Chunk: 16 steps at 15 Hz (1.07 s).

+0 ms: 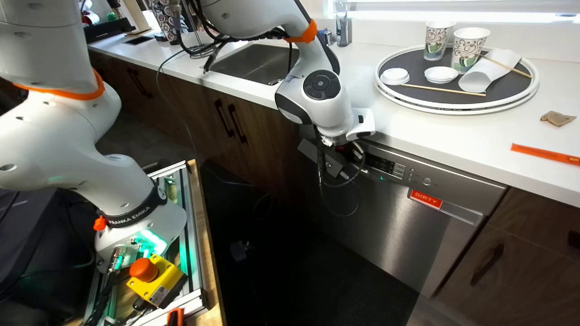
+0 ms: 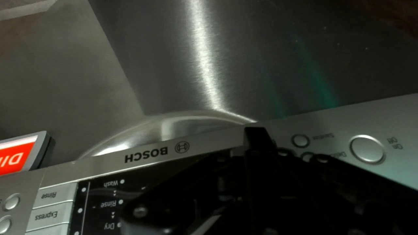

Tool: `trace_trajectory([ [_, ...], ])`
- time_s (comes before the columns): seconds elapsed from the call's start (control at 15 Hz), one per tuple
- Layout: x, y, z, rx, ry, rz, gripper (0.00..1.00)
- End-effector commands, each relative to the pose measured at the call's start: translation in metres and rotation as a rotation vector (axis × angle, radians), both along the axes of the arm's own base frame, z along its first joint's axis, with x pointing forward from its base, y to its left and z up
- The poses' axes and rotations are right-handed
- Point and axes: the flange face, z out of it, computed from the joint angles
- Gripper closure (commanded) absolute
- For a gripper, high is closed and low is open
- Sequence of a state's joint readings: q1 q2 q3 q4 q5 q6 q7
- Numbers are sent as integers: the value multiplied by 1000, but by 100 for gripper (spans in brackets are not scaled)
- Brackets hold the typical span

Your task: Press a button on the dishwasher

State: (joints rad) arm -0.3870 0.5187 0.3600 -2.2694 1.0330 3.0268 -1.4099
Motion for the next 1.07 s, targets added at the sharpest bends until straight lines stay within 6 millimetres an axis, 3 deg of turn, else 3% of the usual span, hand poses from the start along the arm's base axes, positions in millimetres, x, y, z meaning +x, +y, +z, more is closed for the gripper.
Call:
trace_trajectory([
  [0.0, 3, -4, -5, 15, -31, 11, 100],
  [1.0, -12, -12, -5, 12, -16, 75, 100],
])
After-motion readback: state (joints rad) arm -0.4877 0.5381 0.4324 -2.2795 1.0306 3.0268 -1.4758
